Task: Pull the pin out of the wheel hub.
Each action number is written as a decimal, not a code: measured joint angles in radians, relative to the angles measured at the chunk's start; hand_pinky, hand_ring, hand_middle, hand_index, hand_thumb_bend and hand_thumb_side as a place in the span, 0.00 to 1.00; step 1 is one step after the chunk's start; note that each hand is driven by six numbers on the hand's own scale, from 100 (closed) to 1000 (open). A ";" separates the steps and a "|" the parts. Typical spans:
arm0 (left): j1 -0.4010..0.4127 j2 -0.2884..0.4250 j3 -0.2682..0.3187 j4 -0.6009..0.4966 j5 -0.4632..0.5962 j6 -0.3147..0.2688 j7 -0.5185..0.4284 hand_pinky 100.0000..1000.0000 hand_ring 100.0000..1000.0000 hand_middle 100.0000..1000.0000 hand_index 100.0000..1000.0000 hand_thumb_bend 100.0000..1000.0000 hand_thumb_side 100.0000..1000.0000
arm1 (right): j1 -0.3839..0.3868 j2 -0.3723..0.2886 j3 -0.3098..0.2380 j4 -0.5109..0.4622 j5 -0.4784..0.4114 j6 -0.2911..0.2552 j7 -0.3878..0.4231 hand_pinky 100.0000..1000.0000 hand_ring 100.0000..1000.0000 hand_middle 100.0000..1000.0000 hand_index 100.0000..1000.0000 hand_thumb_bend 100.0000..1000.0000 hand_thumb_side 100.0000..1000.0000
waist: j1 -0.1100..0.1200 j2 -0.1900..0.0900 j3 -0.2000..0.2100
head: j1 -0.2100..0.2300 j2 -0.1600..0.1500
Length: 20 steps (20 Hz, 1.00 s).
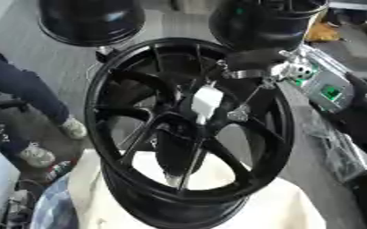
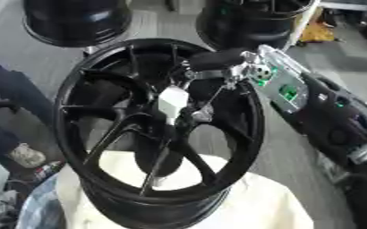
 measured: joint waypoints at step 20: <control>-0.005 0.000 -0.005 0.000 0.000 0.003 -0.003 0.70 0.55 0.52 0.63 0.00 0.88 | -0.005 0.009 -0.052 -0.002 -0.122 0.058 0.058 0.79 0.72 0.49 0.36 0.00 0.00 | -0.001 0.001 0.003 | -0.003 0.000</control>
